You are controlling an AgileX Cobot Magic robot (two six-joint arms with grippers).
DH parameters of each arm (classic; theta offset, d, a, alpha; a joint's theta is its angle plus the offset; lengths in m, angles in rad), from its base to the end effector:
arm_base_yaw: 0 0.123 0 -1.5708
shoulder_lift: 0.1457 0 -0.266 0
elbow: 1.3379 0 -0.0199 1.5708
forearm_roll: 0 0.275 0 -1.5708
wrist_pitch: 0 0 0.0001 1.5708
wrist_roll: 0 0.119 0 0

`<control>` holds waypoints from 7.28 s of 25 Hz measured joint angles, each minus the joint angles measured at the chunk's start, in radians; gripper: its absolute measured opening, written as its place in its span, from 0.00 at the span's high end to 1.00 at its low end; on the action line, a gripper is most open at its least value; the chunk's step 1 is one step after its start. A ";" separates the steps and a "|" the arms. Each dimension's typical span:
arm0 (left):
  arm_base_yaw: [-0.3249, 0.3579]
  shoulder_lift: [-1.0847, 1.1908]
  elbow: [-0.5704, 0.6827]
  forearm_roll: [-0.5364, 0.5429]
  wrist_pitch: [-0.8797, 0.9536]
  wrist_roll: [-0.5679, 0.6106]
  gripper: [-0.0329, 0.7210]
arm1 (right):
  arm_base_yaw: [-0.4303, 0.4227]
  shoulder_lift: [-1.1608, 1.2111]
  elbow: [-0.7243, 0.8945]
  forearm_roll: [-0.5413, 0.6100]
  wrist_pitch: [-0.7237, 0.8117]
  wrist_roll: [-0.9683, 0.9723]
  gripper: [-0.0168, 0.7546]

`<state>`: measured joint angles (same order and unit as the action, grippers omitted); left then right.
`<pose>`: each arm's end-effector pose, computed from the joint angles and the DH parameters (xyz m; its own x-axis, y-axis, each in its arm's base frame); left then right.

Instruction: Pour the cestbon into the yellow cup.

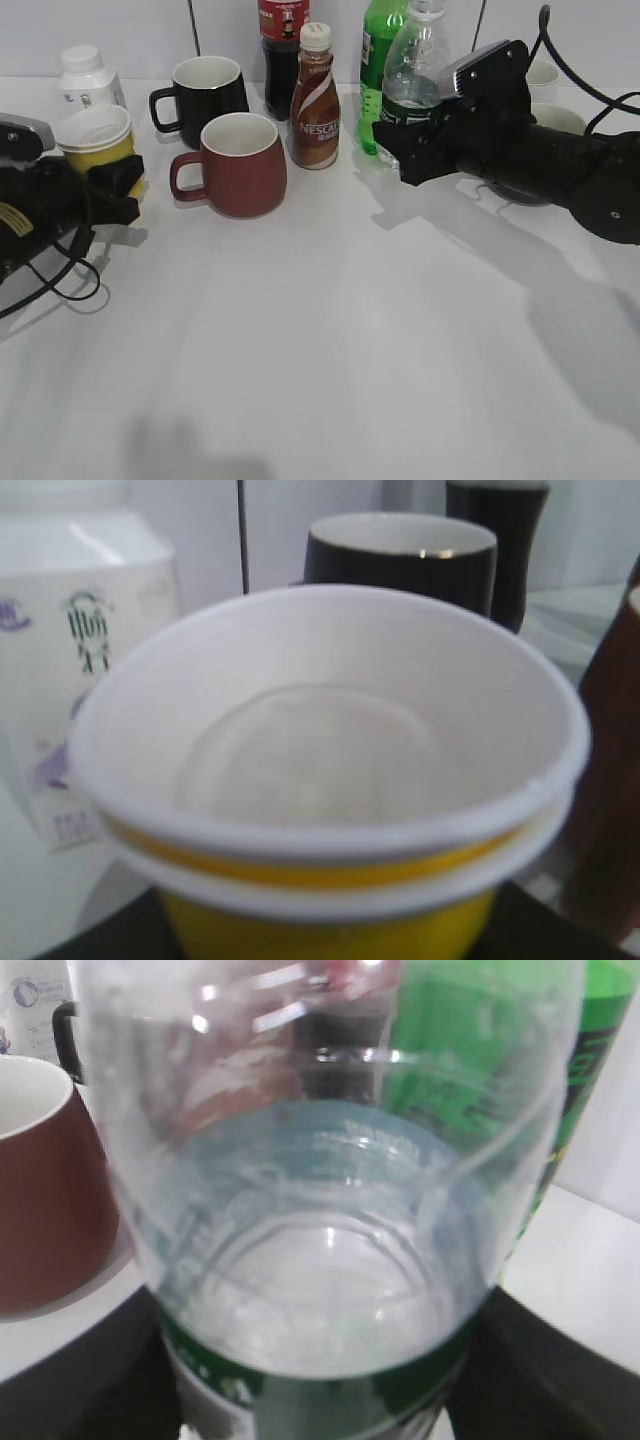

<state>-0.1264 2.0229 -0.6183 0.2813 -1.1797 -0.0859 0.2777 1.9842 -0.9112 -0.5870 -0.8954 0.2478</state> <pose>0.3449 -0.0746 0.0641 -0.1413 0.0411 -0.9891 0.3770 0.9261 -0.0153 0.3851 0.1632 0.1108 -0.0757 -0.1583 -0.9845 -0.6744 0.7354 -0.0664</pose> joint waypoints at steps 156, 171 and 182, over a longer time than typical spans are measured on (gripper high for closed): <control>-0.390 -1.918 0.075 -0.208 2.285 -0.002 0.32 | 0.188 -1.942 0.403 0.587 1.954 -0.292 0.23; -0.390 -1.918 0.094 -0.210 2.250 0.021 0.33 | 0.188 -1.944 0.404 0.587 1.938 -0.293 0.23; -0.118 -1.918 0.094 -0.210 2.250 0.022 0.37 | -0.194 -1.944 0.404 0.587 1.936 -0.293 0.23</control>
<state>-0.2447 0.1050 -0.5245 0.0710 1.0706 -0.0644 0.0835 0.0404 -0.5073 0.0000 1.0410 -0.0451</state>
